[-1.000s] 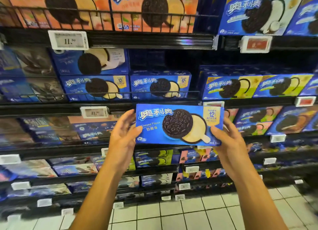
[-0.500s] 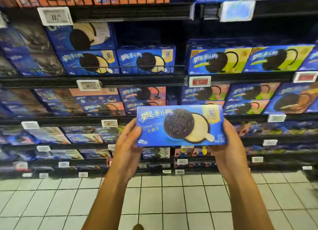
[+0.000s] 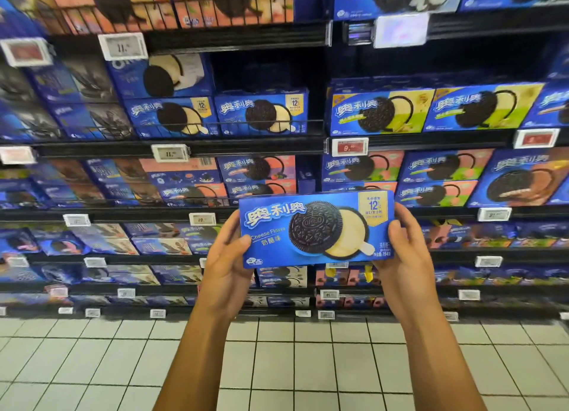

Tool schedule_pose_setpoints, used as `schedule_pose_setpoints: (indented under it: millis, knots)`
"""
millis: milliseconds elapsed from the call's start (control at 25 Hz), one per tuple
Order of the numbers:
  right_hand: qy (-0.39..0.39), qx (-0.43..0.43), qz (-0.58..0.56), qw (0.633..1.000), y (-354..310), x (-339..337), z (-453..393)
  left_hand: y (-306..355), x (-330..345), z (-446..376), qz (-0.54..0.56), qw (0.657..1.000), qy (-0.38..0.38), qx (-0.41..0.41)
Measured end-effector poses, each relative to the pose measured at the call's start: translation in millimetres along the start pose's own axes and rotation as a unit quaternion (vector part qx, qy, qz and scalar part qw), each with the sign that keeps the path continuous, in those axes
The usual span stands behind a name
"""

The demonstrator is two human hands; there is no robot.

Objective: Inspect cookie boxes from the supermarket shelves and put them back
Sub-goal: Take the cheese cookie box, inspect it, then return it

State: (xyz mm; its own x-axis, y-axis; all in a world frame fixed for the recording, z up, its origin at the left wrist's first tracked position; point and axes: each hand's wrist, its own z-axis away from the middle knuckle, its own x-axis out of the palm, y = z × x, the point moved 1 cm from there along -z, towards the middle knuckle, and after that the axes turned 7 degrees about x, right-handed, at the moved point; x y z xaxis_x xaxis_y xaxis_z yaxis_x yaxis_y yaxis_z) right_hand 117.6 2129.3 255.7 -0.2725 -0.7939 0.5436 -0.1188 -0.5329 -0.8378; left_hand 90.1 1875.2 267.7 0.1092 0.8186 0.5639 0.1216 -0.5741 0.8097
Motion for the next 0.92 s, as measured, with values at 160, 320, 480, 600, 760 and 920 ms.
schedule_pose_setpoints:
  millis: [160,320,480,600,760,920]
  knots:
    - [0.034,-0.004,-0.013,0.999,-1.2,-6.1,2.1,2.7,13.6,3.3,-0.001,1.0,-0.011,0.015]
    - [0.095,0.004,-0.017,0.995,1.7,-19.6,2.1,-4.0,33.8,2.9,-0.008,1.0,-0.015,0.004]
    - [0.096,0.02,-0.035,0.995,3.2,-27.8,0.2,-5.3,45.7,4.1,-0.01,1.0,-0.017,0.002]
    - [0.062,0.047,-0.06,0.995,7.9,-28.8,0.6,-5.7,58.2,6.9,-0.024,0.999,-0.037,0.013]
    - [0.046,0.125,-0.136,0.982,23.7,-23.2,2.3,-12.0,79.4,12.7,-0.047,0.993,-0.104,-0.017]
    - [0.06,0.182,-0.176,0.966,43.8,-10.1,7.9,-17.4,96.2,12.8,-0.107,0.985,-0.139,-0.005]
